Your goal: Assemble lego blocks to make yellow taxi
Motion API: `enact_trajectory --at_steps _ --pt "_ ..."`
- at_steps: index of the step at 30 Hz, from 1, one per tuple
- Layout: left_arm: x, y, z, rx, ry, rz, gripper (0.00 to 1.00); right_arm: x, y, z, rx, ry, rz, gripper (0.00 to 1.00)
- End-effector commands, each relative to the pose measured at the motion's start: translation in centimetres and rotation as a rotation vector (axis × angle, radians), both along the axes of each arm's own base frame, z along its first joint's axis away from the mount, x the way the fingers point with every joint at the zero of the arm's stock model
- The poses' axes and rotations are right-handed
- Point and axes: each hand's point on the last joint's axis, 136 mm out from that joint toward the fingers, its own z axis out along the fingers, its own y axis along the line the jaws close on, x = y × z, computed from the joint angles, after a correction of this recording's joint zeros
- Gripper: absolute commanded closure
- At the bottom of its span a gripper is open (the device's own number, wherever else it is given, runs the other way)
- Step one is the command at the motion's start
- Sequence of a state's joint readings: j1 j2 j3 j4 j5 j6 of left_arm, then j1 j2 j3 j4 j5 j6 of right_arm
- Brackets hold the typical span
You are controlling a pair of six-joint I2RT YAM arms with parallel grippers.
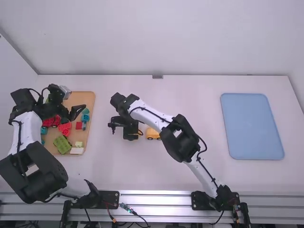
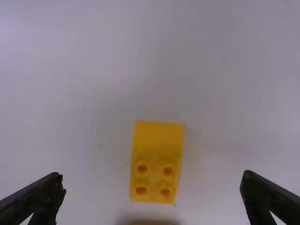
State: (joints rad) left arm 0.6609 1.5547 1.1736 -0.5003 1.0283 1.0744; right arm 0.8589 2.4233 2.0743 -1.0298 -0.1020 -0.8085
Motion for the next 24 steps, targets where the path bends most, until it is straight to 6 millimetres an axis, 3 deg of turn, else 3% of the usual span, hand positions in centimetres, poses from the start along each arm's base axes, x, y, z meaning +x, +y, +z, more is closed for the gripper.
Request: enact_trajectory --at_steps 1,8,13,19,22,24 --pt "-0.3 -1.1 1.7 -0.023 -0.063 -0.048 0.01 1.4 0.9 3.8 0.092 -0.029 0.035 0.01" --pt "0.3 -0.7 2.5 0.011 -0.128 -0.059 0.01 7.1 -1.9 11.6 0.231 -0.117 -0.159 0.01" --pt "-0.6 -2.6 3.2 -0.083 -0.137 -0.13 0.01 7.0 -5.2 15.3 0.367 -0.008 -0.114 0.01" --pt "-1.0 -6.0 2.0 0.001 -0.159 -0.261 0.01 7.4 -7.8 14.7 0.415 0.048 -0.105 0.01" --pt "-0.5 -8.9 0.4 0.034 -0.076 -0.312 0.01 8.3 -8.6 12.7 0.42 0.049 -0.138 0.01" --pt "-0.1 -10.4 -0.3 0.041 -0.036 -0.331 0.01 9.2 -9.1 12.4 0.41 0.009 -0.184 0.01"
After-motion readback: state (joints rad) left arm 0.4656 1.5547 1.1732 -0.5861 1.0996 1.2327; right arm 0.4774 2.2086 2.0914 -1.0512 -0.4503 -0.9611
